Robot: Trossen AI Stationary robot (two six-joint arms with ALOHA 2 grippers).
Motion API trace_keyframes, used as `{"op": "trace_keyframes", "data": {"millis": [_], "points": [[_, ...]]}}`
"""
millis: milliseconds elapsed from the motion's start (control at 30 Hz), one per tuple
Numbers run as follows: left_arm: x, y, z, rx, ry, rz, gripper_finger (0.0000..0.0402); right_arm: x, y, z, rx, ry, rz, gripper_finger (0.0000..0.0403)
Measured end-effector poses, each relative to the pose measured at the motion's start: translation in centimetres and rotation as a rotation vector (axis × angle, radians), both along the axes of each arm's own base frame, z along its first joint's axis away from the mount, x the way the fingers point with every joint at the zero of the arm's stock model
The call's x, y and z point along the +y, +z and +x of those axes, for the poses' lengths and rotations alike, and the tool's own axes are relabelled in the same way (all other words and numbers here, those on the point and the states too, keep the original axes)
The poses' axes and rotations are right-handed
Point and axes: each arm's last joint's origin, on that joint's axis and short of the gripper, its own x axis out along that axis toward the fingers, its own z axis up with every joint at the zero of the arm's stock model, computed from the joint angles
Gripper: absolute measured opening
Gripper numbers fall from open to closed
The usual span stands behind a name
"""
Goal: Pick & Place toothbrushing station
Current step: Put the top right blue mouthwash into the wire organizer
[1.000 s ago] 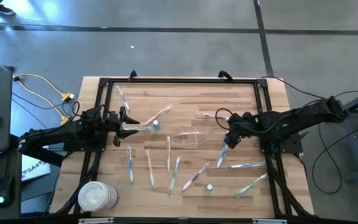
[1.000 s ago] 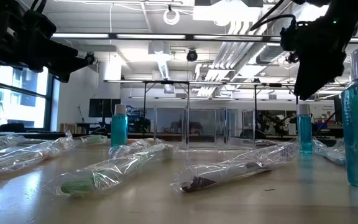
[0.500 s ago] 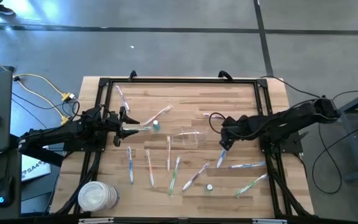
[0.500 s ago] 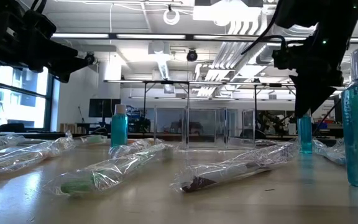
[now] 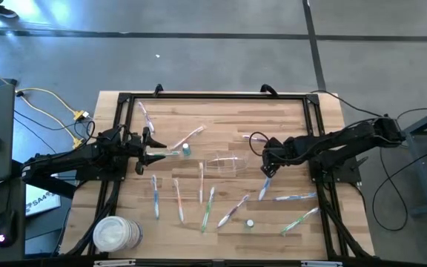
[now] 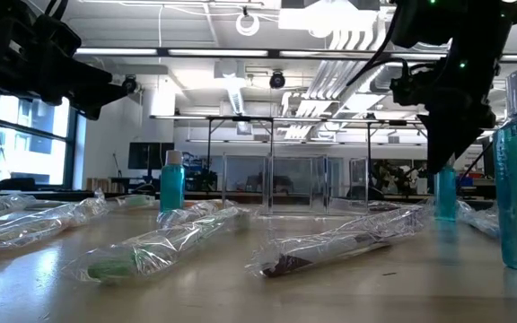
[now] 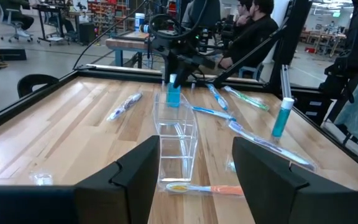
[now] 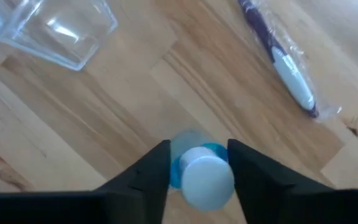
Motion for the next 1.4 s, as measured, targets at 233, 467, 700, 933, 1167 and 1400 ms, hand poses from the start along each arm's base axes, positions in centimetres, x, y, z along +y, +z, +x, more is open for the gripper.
{"op": "trace_keyframes", "data": {"millis": [233,467,700,933,1167,1400], "points": [[0.0,-0.1,0.0,0.011,0.0,-0.003,0.0203,0.0,0.0,0.0,0.009,0.044,0.006,0.0086],[0.0,-0.3,0.0,0.029,0.0,-0.008,0.0203,0.0,0.0,0.0,0.014,0.061,0.002,0.0091],[0.0,-0.3,0.0,0.029,0.0,-0.008,0.0203,0.1,0.0,0.0,0.021,0.087,-0.003,0.0088],[0.0,-0.3,0.0,0.028,0.0,-0.008,0.0203,0.1,0.3,0.1,0.041,0.165,-0.025,0.0088],[0.0,-0.3,0.0,0.028,0.0,-0.008,0.0203,0.1,2.3,0.7,0.038,0.187,-0.031,0.0088],[0.0,-0.3,0.0,0.028,0.0,-0.008,0.0203,0.9,5.7,1.9,-0.027,0.275,-0.091,0.0088]]}}
